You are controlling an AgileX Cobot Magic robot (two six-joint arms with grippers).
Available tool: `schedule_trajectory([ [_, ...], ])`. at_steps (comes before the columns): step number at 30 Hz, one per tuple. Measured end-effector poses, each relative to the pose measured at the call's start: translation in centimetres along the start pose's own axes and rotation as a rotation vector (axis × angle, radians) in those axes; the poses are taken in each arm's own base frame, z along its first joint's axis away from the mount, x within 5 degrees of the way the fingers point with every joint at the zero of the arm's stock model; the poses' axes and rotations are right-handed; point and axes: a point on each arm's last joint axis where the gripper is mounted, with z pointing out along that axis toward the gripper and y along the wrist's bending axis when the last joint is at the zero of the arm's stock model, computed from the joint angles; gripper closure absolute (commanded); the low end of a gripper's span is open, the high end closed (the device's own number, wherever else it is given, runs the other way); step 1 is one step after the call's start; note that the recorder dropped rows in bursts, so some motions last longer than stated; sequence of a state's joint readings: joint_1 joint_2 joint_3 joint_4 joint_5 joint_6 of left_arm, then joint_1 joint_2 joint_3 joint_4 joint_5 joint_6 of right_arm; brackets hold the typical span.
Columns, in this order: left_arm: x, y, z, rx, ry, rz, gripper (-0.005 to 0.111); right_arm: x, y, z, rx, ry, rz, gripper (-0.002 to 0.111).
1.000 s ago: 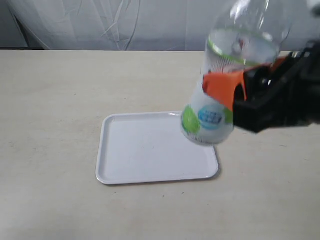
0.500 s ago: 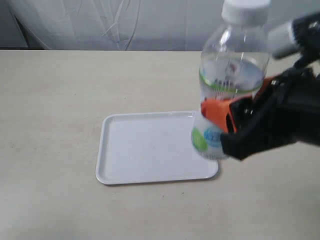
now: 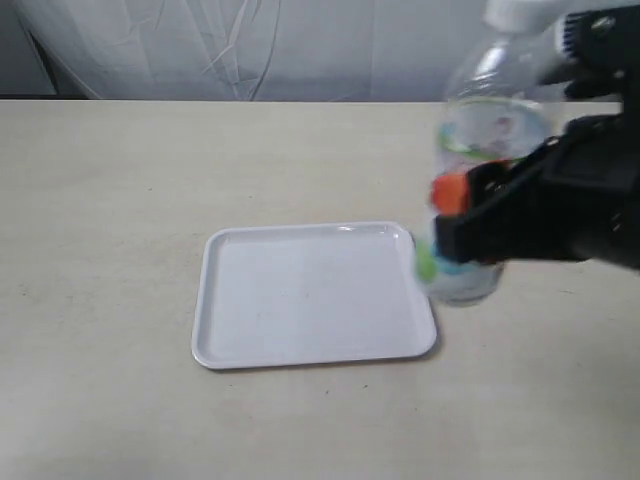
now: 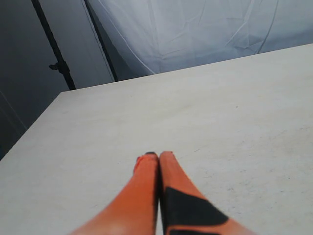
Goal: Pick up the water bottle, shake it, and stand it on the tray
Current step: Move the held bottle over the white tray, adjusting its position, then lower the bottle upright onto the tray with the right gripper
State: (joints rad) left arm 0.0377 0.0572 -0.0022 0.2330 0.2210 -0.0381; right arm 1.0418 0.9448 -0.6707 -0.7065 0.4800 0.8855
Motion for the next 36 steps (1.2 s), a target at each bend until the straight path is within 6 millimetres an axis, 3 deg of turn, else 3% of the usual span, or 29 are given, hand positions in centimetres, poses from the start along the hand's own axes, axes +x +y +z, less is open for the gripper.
schedule_trajectory([
  [2,0.0,0.0,0.0,0.0,0.0,0.0,0.107,-0.5,2.8,-0.2,-0.224,-0.087,-0.149,0.109],
  [3,0.0,0.0,0.0,0.0,0.0,0.0,0.107,-0.9,2.9,-0.3,-0.238,-0.114,-0.174,0.109],
  [5,0.0,0.0,0.0,0.0,0.0,0.0,0.107,-1.7,1.4,-0.1,-0.152,-0.111,-0.068,0.109],
  [7,0.0,0.0,0.0,0.0,0.0,0.0,0.107,-1.1,1.0,0.3,-0.123,-0.024,0.141,0.109],
  [11,0.0,0.0,0.0,0.0,0.0,0.0,0.107,-1.2,2.7,-0.9,-0.231,-0.048,-0.041,0.109],
  [15,0.0,0.0,0.0,0.0,0.0,0.0,0.107,-2.1,1.3,-0.5,-0.134,-0.1,0.045,0.109],
  [20,0.0,0.0,0.0,0.0,0.0,0.0,0.107,-0.6,1.1,1.9,-0.055,0.016,-0.032,0.109],
  [24,0.0,0.0,0.0,0.0,0.0,0.0,0.107,-0.3,-0.5,2.6,0.078,0.049,0.105,0.109],
  [27,0.0,0.0,0.0,0.0,0.0,0.0,0.107,-0.2,0.0,2.7,0.03,0.043,0.129,0.109],
  [30,0.0,0.0,0.0,0.0,0.0,0.0,0.107,-1.3,1.0,1.8,-0.043,0.005,0.119,0.109],
  [34,0.0,0.0,0.0,0.0,0.0,0.0,0.107,-4.5,1.0,-1.4,-0.106,-0.156,0.127,0.109],
  [36,0.0,0.0,0.0,0.0,0.0,0.0,0.107,-4.8,0.9,-1.9,-0.106,-0.185,0.107,0.109],
])
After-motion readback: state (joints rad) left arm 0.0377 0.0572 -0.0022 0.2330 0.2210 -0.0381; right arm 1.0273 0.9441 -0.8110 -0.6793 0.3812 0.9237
